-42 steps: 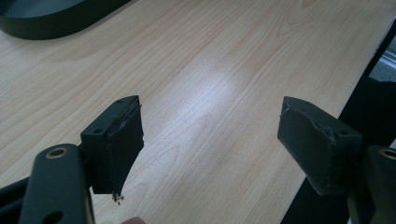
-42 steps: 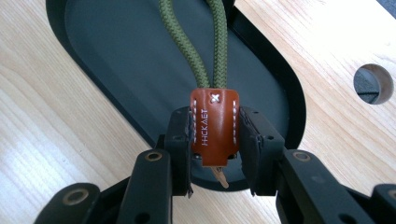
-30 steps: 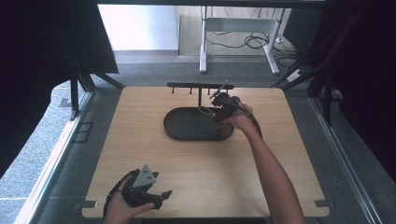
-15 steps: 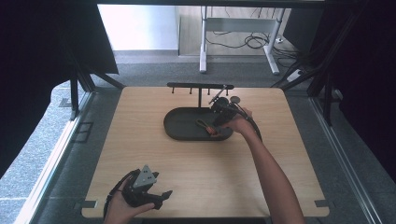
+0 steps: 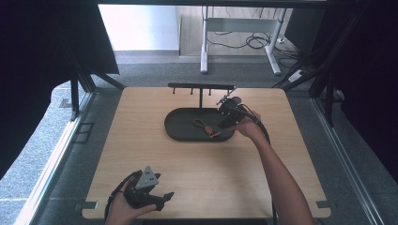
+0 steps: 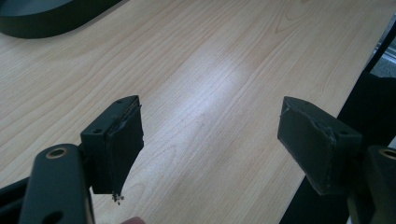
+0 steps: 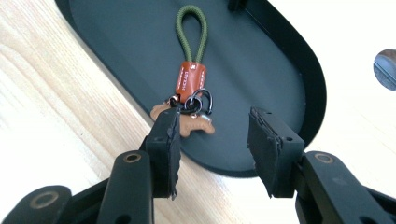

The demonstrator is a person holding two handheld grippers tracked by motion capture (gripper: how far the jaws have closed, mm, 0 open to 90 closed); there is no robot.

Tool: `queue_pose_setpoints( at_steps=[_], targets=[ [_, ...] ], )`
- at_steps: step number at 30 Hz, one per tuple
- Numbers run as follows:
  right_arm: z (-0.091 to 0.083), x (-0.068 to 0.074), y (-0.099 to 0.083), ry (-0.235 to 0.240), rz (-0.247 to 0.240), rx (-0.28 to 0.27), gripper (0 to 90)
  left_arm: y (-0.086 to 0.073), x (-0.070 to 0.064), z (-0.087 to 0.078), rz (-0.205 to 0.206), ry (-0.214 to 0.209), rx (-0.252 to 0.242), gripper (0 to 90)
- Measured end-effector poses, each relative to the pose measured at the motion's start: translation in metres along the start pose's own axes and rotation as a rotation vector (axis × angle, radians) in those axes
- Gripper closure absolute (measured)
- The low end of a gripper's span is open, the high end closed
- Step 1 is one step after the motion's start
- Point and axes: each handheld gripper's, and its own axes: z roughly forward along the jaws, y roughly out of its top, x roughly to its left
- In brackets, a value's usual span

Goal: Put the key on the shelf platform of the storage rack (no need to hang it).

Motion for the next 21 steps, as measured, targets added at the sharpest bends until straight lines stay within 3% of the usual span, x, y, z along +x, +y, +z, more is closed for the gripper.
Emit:
queue_pose_setpoints(
  at_steps=[10, 16, 21],
  targets=[
    [-0.015, 0.005, -0.039, 0.031, 0.004, -0.074, 53.4, 0.001, 0.000, -0.001, 0.005, 0.013, 0.006, 22.9],
    [-0.021, 0.010, -0.065, 0.046, 0.003, -0.087, 52.6, 0.001, -0.002, 0.001, 0.006, 0.014, 0.006, 22.9],
    [-0.028, 0.013, -0.096, 0.057, 0.020, -0.117, 52.2, 0.002, -0.004, 0.003, 0.008, 0.013, 0.013, 22.8]
  ],
)
